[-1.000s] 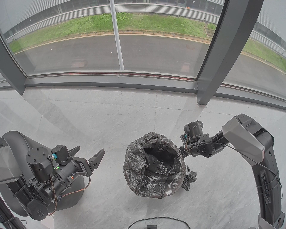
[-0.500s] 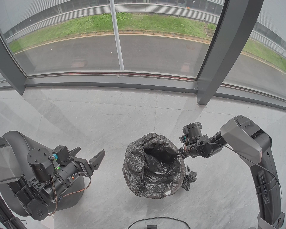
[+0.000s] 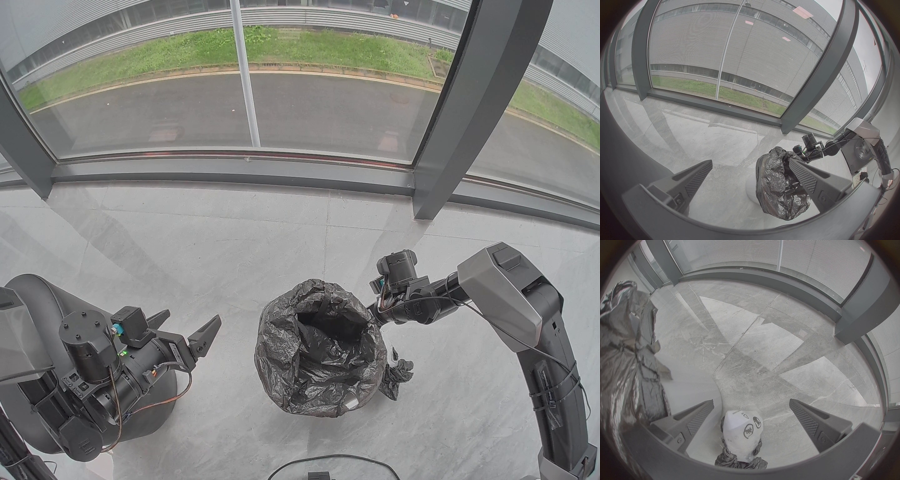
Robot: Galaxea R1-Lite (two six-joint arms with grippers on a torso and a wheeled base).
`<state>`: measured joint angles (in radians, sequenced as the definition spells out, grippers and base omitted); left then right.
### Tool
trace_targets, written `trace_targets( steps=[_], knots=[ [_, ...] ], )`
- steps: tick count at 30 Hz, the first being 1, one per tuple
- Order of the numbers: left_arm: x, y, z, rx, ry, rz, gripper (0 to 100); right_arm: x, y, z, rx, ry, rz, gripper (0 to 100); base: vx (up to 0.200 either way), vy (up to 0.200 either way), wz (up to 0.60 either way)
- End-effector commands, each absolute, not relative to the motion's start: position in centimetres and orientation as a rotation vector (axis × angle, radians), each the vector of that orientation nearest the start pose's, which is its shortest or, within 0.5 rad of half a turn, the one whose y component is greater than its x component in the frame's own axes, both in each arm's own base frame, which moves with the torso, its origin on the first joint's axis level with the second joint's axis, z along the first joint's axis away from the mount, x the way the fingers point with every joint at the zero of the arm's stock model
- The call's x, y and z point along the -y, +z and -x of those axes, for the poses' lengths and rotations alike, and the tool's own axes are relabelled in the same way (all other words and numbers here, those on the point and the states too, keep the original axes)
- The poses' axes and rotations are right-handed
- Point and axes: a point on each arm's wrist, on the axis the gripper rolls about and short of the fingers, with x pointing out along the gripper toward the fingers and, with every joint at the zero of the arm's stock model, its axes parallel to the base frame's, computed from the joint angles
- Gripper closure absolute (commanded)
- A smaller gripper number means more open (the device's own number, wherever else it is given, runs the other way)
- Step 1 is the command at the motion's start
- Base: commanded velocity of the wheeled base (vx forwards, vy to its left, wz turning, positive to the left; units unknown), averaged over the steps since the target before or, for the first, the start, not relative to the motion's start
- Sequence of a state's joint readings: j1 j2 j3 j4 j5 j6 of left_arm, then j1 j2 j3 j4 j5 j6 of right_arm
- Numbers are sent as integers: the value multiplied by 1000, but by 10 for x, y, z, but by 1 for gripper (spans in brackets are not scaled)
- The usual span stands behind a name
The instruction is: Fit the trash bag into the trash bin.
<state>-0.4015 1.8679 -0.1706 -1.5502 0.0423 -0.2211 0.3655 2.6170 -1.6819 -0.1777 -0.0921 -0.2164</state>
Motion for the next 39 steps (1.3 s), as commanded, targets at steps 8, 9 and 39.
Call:
trace_targets(
  steps=[8,9,39],
  knots=[
    [92,86,-226,-192,-329,187,0,-183,-15,-477,-716,330,332,0,0,0,0],
    [92,86,-226,-190,-329,188,0,-183,-13,-477,-720,330,325,0,0,0,0],
    [91,82,-230,-204,-316,185,0,-188,-23,-478,-948,336,202,0,0,0,0]
  ],
)
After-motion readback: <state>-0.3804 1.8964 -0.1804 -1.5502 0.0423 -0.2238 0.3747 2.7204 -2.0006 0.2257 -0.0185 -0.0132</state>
